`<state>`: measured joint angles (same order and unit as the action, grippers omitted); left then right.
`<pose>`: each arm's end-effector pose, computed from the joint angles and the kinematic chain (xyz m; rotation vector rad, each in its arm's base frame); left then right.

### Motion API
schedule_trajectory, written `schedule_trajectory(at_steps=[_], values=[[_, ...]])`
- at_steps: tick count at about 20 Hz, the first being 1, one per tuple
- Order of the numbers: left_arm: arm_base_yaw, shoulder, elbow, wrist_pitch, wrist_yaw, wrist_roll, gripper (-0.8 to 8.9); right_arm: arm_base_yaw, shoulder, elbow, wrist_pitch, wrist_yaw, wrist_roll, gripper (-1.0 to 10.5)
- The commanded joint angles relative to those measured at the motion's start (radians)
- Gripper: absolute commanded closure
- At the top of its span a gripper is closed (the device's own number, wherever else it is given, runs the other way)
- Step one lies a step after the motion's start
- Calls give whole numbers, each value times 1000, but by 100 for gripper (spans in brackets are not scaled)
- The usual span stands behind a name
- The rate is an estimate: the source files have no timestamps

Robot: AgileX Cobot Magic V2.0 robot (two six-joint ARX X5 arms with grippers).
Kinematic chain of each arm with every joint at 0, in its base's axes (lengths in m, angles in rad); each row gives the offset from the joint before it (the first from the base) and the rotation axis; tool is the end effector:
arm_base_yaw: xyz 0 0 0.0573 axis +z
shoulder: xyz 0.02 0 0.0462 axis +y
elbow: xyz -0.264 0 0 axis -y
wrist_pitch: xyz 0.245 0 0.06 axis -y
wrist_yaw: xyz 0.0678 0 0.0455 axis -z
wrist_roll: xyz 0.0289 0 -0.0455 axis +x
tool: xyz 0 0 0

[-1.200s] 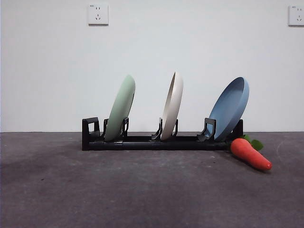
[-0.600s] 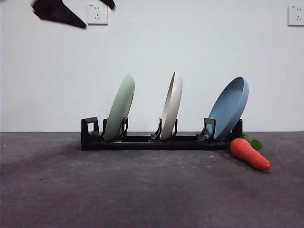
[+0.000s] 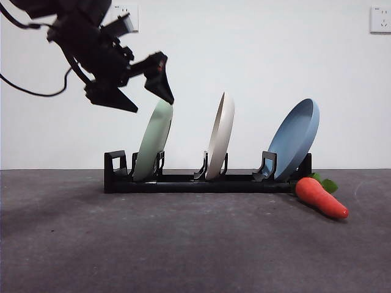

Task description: Take the green plate from the plate rack,put the plate on the table,take the carrot from the table,put the carrot in the plate

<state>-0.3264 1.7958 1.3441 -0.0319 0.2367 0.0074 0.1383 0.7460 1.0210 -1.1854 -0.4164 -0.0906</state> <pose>0.3866 -0.1380 0.2633 0.0290 0.4874 -0.5538 0.1008 0.0258 0.3325 0.0456 0.8877 0.5559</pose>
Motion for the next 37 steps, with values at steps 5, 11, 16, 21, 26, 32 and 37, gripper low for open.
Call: schedule_trajectory(at_steps=[5,11,16,21,26,32,37], values=[[-22,56,2,47,-3,4,394,2,0,3,1,3,11,257],[-21,56,2,35,6,-1,761,2,0,3,2,3,11,257],[-20,56,2,36,36,-14,822,2,0,3,1,3,11,257],[-18,55,4,39,64,-73,822,2,0,3,2,3,11,257],[-18,7,5,58,91,-96,822,2,0,3,2,3,11,257],[-20,-116,6,43,121,-121,822,2,0,3,2,3,10,257],[-61,-317,6,-188,204,-66,822,2,0,3,2,3,11,258]])
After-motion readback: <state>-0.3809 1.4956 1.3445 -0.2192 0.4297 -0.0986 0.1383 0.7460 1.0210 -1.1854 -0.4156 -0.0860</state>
